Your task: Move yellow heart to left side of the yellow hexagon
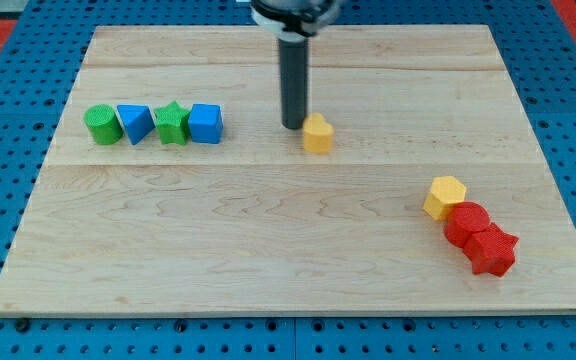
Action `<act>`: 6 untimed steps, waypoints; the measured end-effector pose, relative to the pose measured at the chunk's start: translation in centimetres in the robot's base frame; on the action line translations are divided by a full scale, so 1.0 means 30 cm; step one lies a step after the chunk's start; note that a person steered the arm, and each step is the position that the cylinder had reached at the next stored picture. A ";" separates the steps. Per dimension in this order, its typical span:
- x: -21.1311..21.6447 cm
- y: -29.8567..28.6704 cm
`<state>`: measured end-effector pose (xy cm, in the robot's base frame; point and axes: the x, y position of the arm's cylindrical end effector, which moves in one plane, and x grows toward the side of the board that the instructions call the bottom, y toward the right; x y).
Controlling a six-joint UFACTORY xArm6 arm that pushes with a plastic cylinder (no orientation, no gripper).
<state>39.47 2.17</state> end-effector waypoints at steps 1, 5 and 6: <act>0.171 0.174; 0.236 0.231; 0.000 0.111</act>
